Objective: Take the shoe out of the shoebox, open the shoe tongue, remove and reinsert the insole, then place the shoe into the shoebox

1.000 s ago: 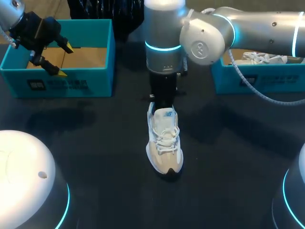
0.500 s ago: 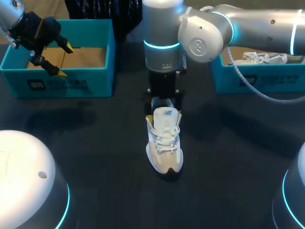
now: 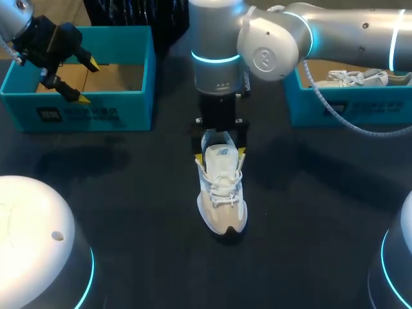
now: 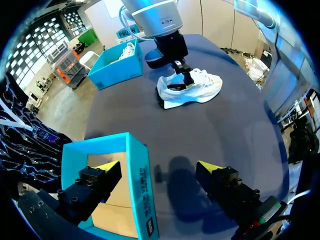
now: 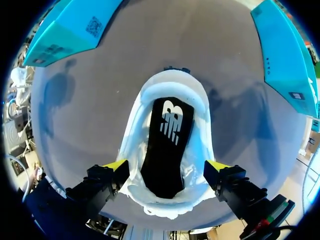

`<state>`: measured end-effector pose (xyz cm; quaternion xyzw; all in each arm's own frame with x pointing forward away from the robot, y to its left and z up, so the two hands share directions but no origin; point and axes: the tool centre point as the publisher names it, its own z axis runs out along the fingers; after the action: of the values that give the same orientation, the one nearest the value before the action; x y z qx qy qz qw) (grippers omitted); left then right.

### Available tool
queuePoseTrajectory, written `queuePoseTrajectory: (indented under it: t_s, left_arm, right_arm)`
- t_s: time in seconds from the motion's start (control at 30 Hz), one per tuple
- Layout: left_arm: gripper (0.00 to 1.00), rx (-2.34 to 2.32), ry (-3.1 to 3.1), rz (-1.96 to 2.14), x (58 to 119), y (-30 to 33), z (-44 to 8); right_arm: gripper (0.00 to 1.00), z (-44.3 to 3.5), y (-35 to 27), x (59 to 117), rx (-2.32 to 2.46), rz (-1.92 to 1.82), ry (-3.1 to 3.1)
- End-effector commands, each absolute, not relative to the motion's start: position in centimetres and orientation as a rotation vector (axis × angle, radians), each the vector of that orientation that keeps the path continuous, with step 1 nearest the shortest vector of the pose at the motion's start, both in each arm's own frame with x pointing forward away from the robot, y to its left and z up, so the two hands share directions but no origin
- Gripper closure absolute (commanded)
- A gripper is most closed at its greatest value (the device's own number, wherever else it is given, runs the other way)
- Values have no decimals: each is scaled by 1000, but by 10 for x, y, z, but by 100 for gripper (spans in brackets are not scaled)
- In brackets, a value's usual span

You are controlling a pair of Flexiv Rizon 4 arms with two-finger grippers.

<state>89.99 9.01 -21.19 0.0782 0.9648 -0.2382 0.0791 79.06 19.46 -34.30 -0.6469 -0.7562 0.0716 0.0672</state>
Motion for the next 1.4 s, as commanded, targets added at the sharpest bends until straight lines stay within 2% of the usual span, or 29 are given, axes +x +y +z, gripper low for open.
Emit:
queuePoseTrajectory:
  t_s: [0.03, 0.63, 0.67, 0.7, 0.77, 0.9, 1.1, 1.4]
  left_arm:
    - [0, 235, 2890, -709, 900, 91, -212]
    - [0, 235, 2890, -709, 900, 91, -212]
    - [0, 235, 2890, -709, 900, 91, -212]
    - [0, 235, 2890, -709, 900, 91, -212]
    - [0, 235, 2890, -709, 900, 91, -212]
    - [0, 235, 2890, -709, 900, 91, -212]
    - [0, 235, 2890, -709, 900, 91, -212]
    - [0, 235, 2890, -709, 900, 91, -212]
  right_arm:
    - [0, -331, 194, 786, -1981, 216, -2292]
    - [0, -286, 208, 757, -2124, 124, -2310]
    - [14, -285, 207, 754, -2138, 115, -2313]
    - [52, -284, 207, 752, -2149, 110, -2312]
    - [65, -284, 205, 748, -2160, 104, -2308]
    - [77, -285, 200, 743, -2202, 57, -2303]
    - [82, -292, 190, 742, -2225, 28, -2304]
    - [82, -317, 182, 761, -2203, -19, -2333]
